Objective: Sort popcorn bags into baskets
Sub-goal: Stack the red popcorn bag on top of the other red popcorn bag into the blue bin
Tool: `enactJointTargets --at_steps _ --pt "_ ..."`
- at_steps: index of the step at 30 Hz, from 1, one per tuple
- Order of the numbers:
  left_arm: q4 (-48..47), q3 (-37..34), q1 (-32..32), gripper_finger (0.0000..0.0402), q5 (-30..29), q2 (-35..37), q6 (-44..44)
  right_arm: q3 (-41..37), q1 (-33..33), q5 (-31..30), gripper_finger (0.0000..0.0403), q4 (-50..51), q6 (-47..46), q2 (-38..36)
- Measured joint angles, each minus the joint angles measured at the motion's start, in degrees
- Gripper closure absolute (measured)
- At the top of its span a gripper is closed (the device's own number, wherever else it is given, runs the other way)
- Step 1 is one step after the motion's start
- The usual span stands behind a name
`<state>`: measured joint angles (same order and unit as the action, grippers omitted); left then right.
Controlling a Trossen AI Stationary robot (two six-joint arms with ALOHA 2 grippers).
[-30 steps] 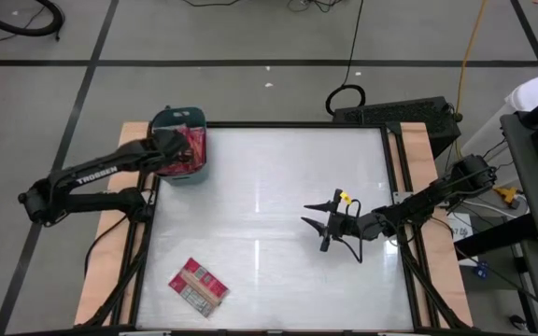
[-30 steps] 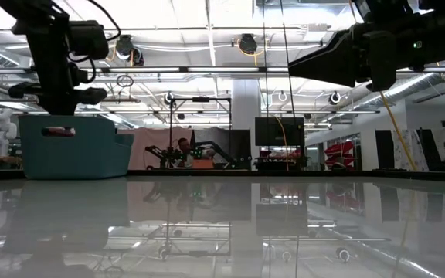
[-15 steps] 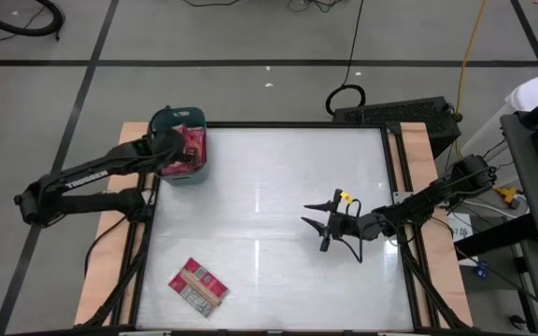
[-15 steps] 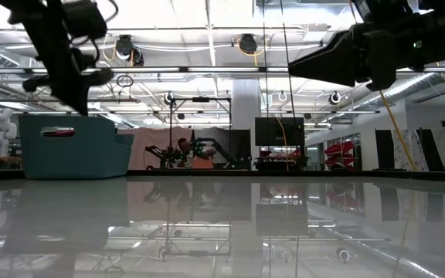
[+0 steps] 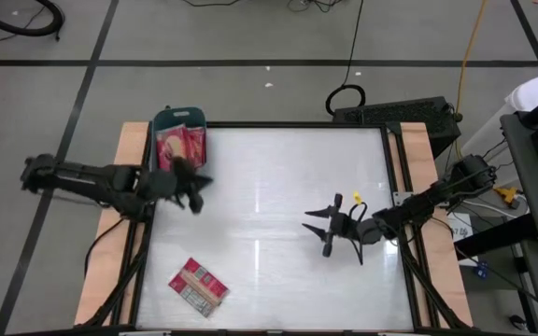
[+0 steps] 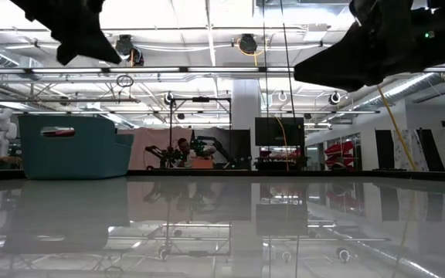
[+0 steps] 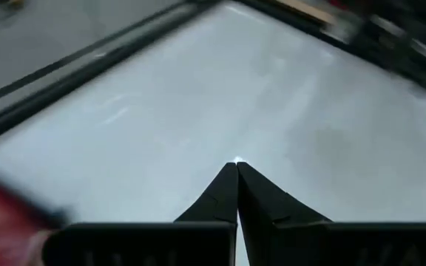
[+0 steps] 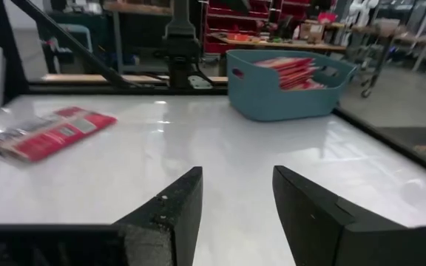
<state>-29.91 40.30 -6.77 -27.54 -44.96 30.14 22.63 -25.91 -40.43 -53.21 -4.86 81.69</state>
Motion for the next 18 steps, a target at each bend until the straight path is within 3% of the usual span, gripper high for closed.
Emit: enactJointTargets --at_steps 5,10,18 --pt "3.7 -0.4 -10.6 0.0390 -1.7 -4.0 -2.2 0.0 -2.4 0.0 0.0243 0.0 -6.1 0.0" --pt "3.8 -0.4 -15.5 0.0371 7.3 -5.6 5.9 0.4 -5.1 0.0 0.0243 0.2 -10.2 0.0" --pt "1.9 -0.4 -28.8 0.0396 8.8 -13.6 9.4 9.0 -7.3 0.0 0.0243 8.9 -14.3 4.5"
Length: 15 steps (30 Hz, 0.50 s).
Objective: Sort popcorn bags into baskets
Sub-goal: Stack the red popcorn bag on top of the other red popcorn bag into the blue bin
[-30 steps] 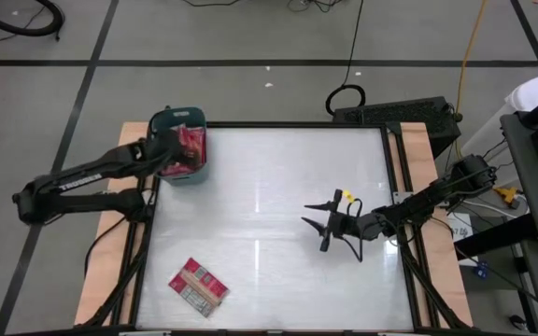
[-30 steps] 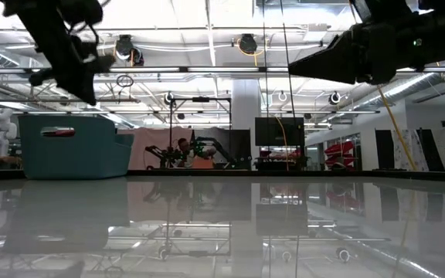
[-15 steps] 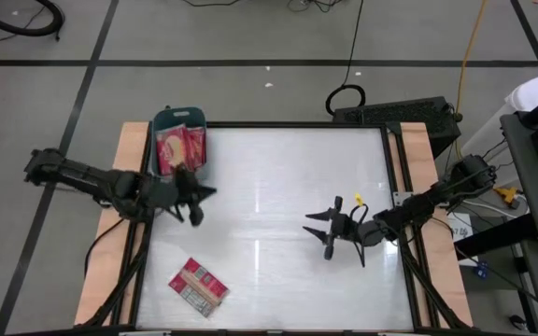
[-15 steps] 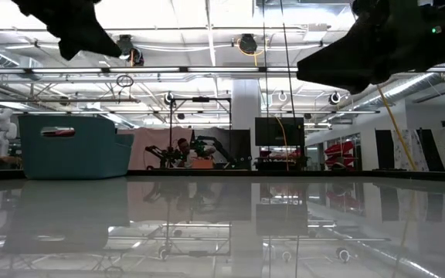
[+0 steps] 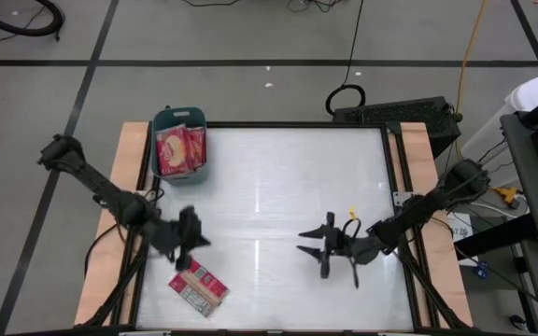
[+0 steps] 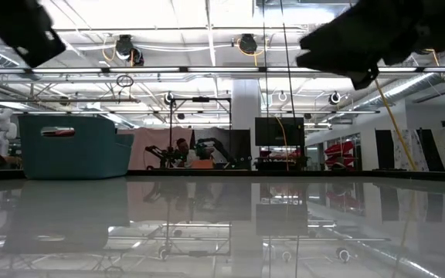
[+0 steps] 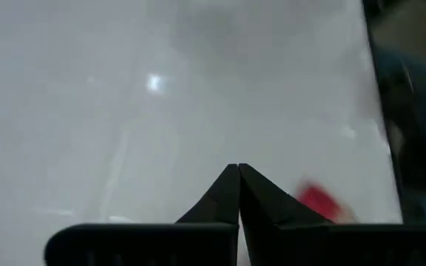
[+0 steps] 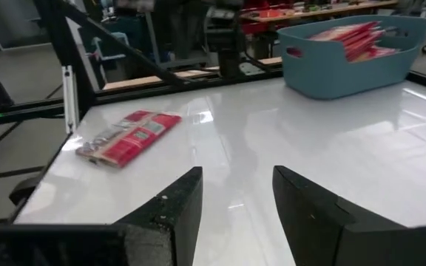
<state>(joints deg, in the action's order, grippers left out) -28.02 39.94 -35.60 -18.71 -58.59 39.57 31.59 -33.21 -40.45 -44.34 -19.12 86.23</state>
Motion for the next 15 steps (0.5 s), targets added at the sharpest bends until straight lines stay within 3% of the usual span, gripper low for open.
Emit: enactJointTargets --at_steps 8,15 --pt "7.2 0.0 -13.2 0.0392 4.5 -13.7 3.3 8.1 0.1 0.2 0.0243 0.4 1.2 8.8" --pt "8.2 0.0 -19.3 0.0391 7.3 -22.3 9.1 9.8 1.6 2.8 0.0243 -0.6 2.2 13.1"
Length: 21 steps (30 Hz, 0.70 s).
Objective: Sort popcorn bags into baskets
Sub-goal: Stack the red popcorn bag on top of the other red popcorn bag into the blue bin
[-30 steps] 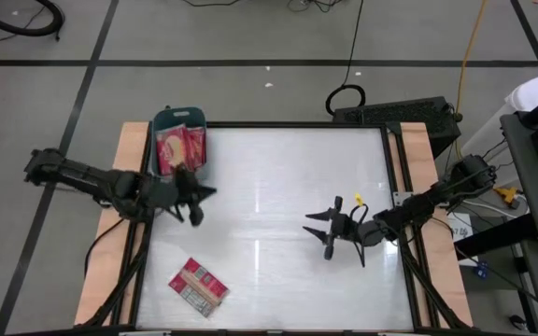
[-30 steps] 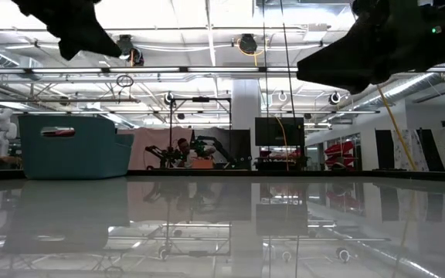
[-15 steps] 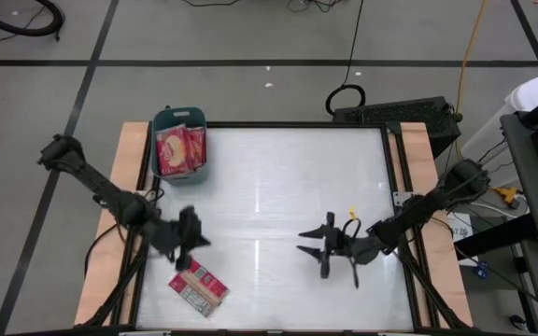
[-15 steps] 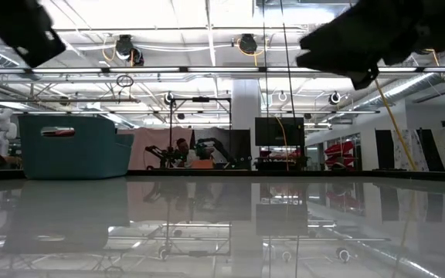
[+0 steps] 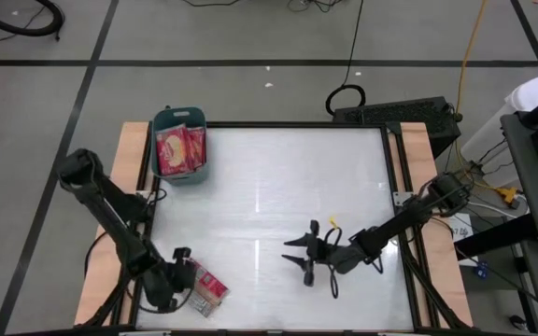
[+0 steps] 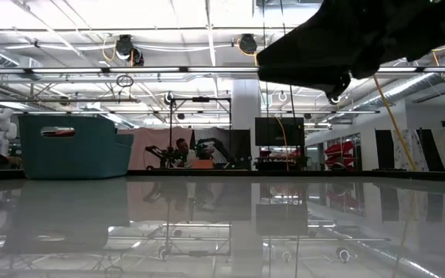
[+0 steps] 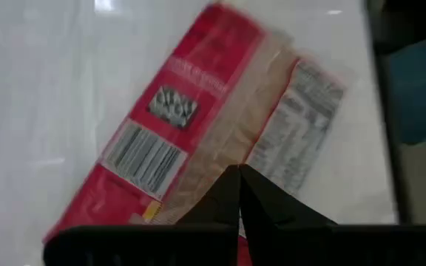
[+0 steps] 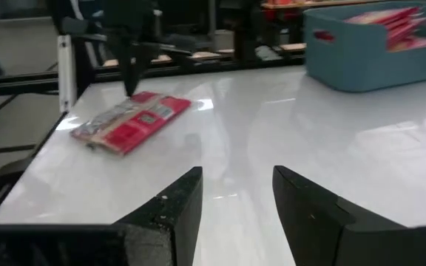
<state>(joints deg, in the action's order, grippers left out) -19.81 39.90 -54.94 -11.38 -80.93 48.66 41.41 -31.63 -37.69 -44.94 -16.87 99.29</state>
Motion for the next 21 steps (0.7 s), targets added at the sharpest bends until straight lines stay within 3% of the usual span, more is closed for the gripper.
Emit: enactJointTargets --at_steps 7,12,16,18,21 --pt "-0.2 0.3 1.4 0.0386 -2.3 -6.6 2.0 0.8 0.5 2.0 0.0243 -2.3 -0.6 2.3" --pt "2.2 0.2 5.6 0.0385 -14.7 -9.5 -0.2 5.3 0.3 3.4 0.0243 0.6 1.5 3.9" --pt "9.8 -0.1 10.5 0.0385 -23.3 -11.4 -6.6 9.8 0.3 3.5 0.0243 6.6 3.6 5.7" --pt "13.5 0.0 13.6 0.0385 -25.9 -12.2 -10.2 11.5 0.3 3.4 0.0243 10.0 4.9 6.5" --pt "16.5 0.0 18.4 0.0385 -25.4 -12.7 -12.8 13.6 0.4 3.5 0.0243 14.4 6.5 7.4"
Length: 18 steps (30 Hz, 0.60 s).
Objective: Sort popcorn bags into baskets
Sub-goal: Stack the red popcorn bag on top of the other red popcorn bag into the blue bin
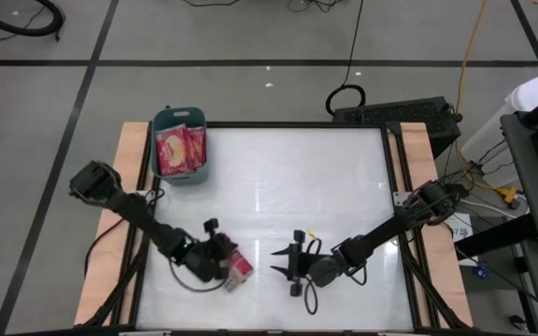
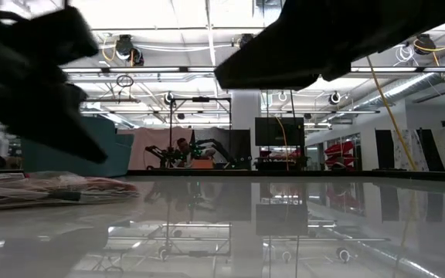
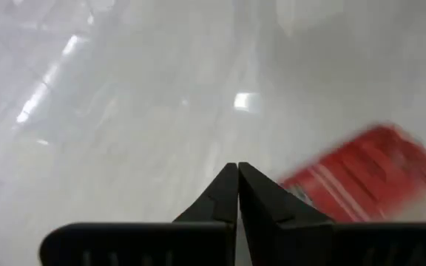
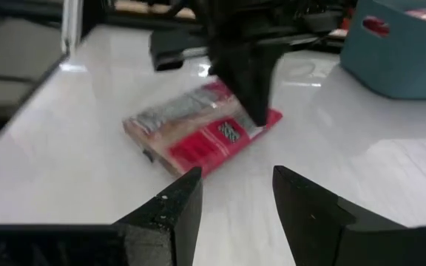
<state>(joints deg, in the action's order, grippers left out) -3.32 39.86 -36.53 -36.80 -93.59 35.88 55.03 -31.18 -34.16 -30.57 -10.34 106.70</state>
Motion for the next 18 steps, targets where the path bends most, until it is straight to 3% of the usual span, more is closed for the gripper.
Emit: enactJointTargets --at_steps 3,8,12,18 --pt "-1.6 0.3 2.6 0.0385 4.7 2.4 -0.9 1.7 0.1 1.4 0.0240 2.3 -0.8 0.6" --pt "-5.6 0.9 1.5 0.0395 11.1 9.0 -4.0 4.5 0.7 4.8 0.0227 4.1 -0.6 2.6" --pt "-9.6 0.9 -1.0 0.0394 18.9 12.3 -3.9 6.9 2.3 11.9 0.0213 4.6 0.0 5.0" --pt "-16.2 0.9 -4.9 0.0391 19.7 12.0 2.3 10.5 4.7 18.9 0.0191 4.6 0.6 9.9"
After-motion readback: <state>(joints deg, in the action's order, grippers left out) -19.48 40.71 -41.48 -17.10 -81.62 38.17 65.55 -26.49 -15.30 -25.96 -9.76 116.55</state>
